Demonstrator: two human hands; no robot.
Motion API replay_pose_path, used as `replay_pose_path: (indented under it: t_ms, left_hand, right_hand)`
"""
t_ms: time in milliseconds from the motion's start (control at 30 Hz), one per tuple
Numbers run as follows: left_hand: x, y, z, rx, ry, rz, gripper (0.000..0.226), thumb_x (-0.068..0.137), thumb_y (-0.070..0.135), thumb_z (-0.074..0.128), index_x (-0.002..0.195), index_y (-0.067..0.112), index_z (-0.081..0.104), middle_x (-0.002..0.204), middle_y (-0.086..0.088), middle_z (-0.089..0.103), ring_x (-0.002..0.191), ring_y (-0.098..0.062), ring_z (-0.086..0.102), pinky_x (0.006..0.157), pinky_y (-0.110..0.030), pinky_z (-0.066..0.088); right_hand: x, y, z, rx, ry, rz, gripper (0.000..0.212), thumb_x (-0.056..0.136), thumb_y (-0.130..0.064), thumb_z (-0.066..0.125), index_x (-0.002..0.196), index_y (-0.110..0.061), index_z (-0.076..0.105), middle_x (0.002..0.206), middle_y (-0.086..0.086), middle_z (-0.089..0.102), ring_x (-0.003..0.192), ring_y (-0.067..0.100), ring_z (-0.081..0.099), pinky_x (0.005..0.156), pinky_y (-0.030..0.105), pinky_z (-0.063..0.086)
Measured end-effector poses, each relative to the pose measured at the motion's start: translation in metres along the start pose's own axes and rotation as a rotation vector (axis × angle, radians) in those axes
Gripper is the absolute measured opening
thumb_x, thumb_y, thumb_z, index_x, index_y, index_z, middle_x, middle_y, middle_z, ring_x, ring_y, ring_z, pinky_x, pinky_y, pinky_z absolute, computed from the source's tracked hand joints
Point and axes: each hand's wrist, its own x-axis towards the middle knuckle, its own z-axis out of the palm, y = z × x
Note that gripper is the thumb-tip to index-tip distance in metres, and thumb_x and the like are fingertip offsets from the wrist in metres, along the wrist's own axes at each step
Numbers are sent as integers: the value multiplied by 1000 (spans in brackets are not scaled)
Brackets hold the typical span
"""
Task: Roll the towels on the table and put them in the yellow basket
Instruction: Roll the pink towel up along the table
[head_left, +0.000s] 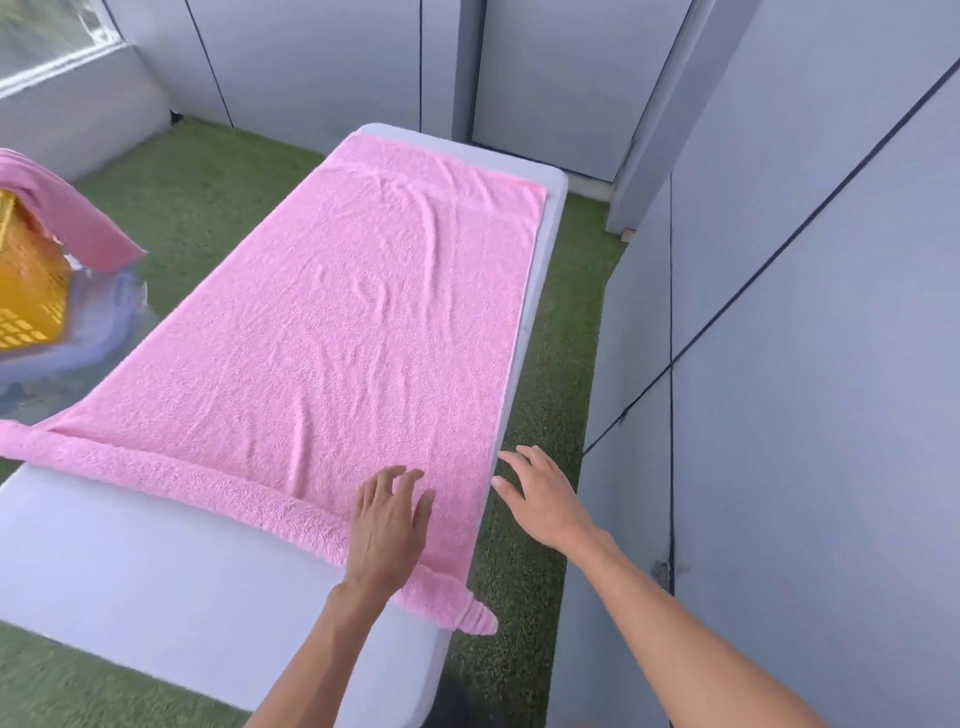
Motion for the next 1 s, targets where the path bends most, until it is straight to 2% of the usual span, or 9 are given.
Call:
replay_pose_path:
  t_ms: [100, 267, 433, 700, 867, 1000]
  left_hand:
    - [23, 10, 7, -49, -12, -39, 41, 99, 41, 42, 126, 15, 56, 126, -5, 54, 116, -24, 52, 103, -41, 40]
    - [64, 29, 16, -50, -25, -81, 42, 100, 39, 40, 134, 17, 50, 133, -4, 49, 119, -22, 48, 104, -38, 36]
    - [116, 53, 24, -44, -1, -145, 38, 99, 41, 42, 131, 21, 51, 134, -2, 47, 122, -21, 44, 105, -38, 35]
    - [250, 113, 52, -67, 78, -222, 32, 98, 35, 47, 126, 22, 56, 128, 0, 51, 114, -18, 46, 97, -33, 40]
    - [332, 139, 75, -65, 65, -243, 32, 99, 33, 48, 126, 19, 54, 128, -1, 51, 111, -16, 48, 96, -31, 44]
    - [375, 144, 88, -22, 58, -269, 20, 98, 25, 48, 112, 14, 58, 114, -1, 58, 97, -14, 51, 85, -29, 49]
  right_hand:
    - [27, 9, -17, -18, 40, -21, 49, 100, -46, 35, 143, -23, 38, 148, 2, 36, 140, 20, 28, 114, 43, 29]
    - [76, 25, -46, -84, 56, -44, 46, 100, -43, 39, 140, -22, 43, 140, 2, 44, 132, 21, 37, 106, 41, 38]
    - [154, 46, -83, -162, 64, -121, 39, 100, -33, 45, 136, -21, 47, 131, 3, 49, 122, 21, 45, 98, 38, 43]
    - [338, 99, -161, -266, 77, -208, 37, 99, -14, 46, 136, -17, 49, 124, 6, 52, 115, 23, 47, 89, 37, 48]
    - [448, 119, -204, -276, 131, -209, 33, 97, -20, 52, 129, -14, 54, 121, 10, 55, 109, 25, 52, 85, 36, 50]
    - [516, 136, -228, -289, 172, -179, 32, 96, -22, 55, 127, -14, 56, 119, 9, 57, 107, 27, 54, 82, 37, 50]
